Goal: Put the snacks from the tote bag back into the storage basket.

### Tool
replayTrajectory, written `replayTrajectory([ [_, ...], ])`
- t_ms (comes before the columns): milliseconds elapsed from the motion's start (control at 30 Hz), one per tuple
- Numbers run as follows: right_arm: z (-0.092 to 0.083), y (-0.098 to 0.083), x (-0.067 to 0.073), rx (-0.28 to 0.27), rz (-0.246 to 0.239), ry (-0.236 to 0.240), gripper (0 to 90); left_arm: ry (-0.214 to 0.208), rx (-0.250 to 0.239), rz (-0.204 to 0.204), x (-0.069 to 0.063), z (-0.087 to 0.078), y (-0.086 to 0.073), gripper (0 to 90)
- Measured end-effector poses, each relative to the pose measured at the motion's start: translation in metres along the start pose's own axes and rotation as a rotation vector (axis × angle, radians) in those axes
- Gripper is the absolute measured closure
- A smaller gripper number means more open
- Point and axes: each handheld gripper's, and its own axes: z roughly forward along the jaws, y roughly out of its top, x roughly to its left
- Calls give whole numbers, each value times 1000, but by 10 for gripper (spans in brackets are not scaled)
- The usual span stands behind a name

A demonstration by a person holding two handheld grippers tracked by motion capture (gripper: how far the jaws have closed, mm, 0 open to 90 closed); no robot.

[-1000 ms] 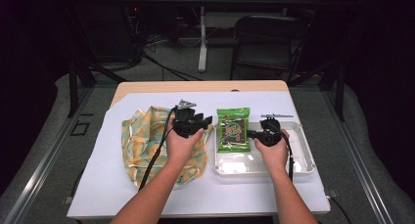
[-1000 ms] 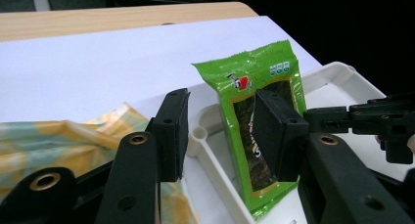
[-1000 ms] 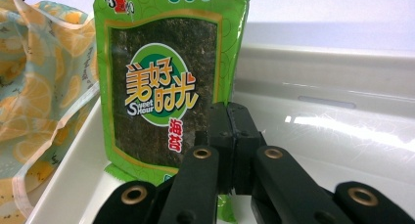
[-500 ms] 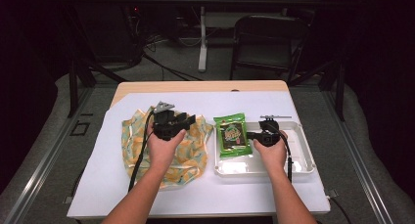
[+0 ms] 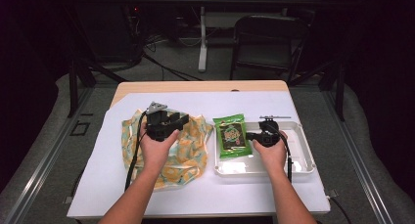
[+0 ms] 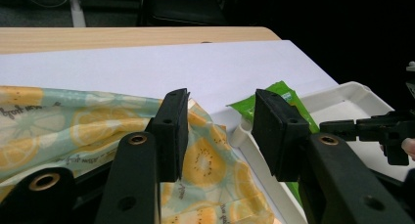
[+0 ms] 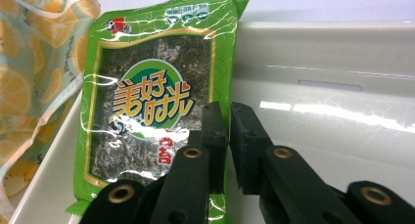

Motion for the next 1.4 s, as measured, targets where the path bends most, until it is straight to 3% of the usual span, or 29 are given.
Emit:
replayTrajectory([
  [267,1,0,1,1,-17,-10,732,12,5,-3,4,-3,0,568],
  [567,-1,1,3,-33,-24,-17,652,25,6,-10,9,-6,-3,563],
  [1033,-10,3,8,-65,-41,-17,621,47,-9,-22,18,-16,-1,555],
  [1400,-16,5,12,-85,-59,-16,607,87,-7,-14,33,-40,-3,552],
])
